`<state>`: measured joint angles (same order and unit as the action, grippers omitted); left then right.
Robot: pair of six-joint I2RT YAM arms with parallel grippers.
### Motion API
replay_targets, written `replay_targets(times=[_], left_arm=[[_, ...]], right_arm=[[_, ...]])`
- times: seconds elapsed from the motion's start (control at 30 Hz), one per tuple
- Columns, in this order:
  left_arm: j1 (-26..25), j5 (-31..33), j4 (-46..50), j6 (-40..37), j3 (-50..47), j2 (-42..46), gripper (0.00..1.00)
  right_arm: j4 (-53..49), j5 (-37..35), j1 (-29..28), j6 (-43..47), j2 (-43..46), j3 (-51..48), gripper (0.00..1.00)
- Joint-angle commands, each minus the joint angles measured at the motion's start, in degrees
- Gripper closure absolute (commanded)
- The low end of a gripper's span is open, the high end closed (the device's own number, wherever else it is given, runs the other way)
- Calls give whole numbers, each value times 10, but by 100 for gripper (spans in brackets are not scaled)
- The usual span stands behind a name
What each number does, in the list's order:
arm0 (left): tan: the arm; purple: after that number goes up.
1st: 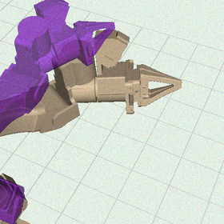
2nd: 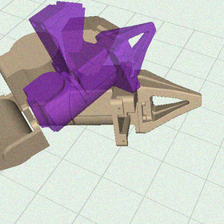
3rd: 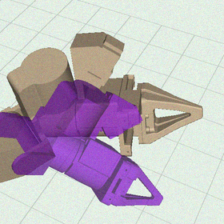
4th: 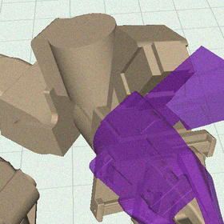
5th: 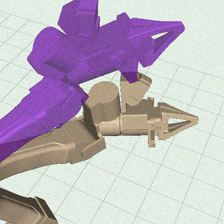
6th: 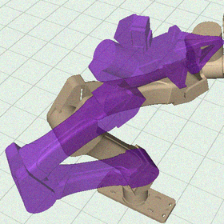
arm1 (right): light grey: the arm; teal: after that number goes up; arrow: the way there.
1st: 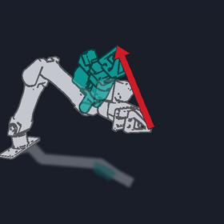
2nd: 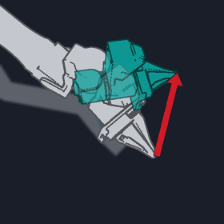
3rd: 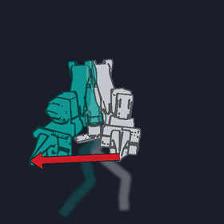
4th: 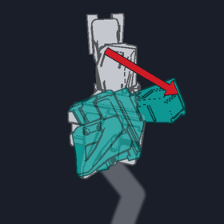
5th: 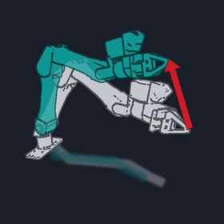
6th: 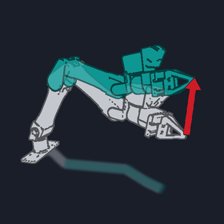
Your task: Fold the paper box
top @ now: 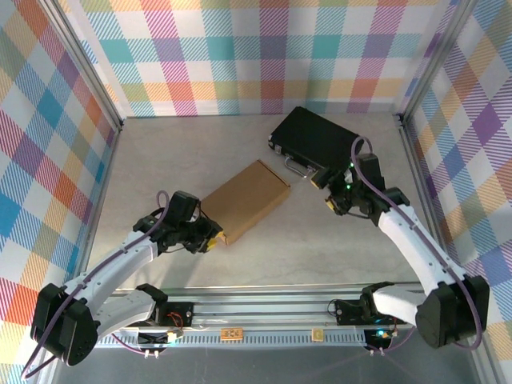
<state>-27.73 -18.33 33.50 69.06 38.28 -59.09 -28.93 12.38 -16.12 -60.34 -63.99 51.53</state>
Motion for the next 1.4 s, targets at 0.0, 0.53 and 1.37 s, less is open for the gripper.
replay_targets(times=[0.0, 0.53, 1.37], left_arm=[[-4, 16, 35, -6, 2, 21, 62], [105, 187, 42, -171, 177, 73, 0], [225, 413, -492, -625, -142, -102, 0]], right_arm=[[-43, -11, 6, 11, 35, -29, 24], [-176, -229, 18, 230, 72, 150, 1], [642, -271, 88, 606, -161, -258, 1]])
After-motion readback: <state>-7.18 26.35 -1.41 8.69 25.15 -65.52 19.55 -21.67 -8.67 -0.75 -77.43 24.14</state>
